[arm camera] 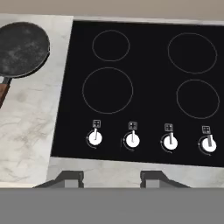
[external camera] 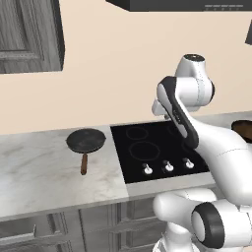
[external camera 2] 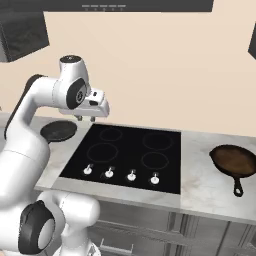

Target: Place both pans onto different burners. Then place the broccoli and the shrimp on different pans.

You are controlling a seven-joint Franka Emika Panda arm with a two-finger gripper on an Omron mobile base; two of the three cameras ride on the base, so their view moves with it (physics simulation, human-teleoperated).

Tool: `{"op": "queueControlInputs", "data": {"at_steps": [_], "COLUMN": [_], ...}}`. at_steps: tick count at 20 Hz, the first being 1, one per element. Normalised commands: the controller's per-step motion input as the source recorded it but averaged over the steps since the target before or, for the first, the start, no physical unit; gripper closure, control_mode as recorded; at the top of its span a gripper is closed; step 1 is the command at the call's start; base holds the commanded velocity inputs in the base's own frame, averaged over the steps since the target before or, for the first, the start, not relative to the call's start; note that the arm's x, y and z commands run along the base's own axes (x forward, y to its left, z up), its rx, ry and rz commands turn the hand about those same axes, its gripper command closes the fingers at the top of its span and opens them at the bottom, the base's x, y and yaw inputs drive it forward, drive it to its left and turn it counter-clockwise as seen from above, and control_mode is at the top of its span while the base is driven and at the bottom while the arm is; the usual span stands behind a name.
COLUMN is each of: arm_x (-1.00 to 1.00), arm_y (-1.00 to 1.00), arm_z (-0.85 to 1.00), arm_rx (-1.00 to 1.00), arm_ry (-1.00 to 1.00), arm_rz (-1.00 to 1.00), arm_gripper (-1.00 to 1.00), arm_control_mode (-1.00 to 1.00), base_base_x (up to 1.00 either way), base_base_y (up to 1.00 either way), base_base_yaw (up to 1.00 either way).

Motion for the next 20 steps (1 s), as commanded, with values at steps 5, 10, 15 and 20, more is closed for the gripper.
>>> {"op": "queueControlInputs", "data": {"at_steps": [5,10,15,20], "arm_x": [-0.01,0.0,0.0,0.05], "arm_y": [0.21,0.82,0.66,0.45], "arm_z": [0.0,0.0,-0.15,-0.45], "arm_rx": [0.0,0.0,0.0,0.04], "arm_ry": [0.0,0.0,0.0,0.0], "arm_rz": [-0.03,-0.13,-0.1,-0.04], "arm_gripper": [-1.0,-1.0,-1.0,-1.0], "arm_control_mode": [-1.0,-1.0,-1.0,-1.0], "base_base_x": [0.0,0.0,0.0,0.0], "base_base_y": [0.0,0.0,0.0,0.0], "base_base_yaw": [0.0,0.0,0.0,0.0]}}
